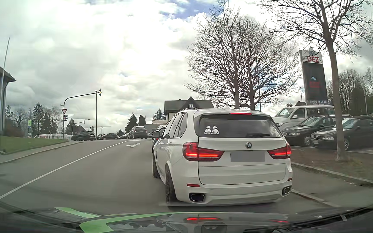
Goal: Follow the waypoints while adhering to traffic rules and regulations
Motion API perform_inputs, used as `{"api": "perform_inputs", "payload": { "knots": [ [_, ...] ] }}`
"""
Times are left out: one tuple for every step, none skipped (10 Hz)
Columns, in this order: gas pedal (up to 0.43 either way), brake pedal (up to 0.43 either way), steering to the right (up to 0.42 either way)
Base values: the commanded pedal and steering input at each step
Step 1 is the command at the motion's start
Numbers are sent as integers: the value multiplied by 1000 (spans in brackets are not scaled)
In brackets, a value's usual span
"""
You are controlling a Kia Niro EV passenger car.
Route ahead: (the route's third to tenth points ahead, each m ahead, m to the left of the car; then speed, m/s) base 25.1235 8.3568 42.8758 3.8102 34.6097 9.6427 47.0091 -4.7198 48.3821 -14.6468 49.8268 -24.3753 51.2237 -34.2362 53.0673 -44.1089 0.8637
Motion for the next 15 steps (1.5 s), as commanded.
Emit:
{"api": "perform_inputs", "payload": {
  "knots": [
    [0,0,-69],
    [0,0,-69],
    [0,0,-69],
    [0,0,-69],
    [0,0,-69],
    [0,0,-69],
    [0,6,-69],
    [0,0,-69],
    [0,0,-69],
    [0,0,-69],
    [0,0,-69],
    [0,0,-69],
    [0,0,-69],
    [0,0,-69],
    [0,0,-69]
  ]
}}
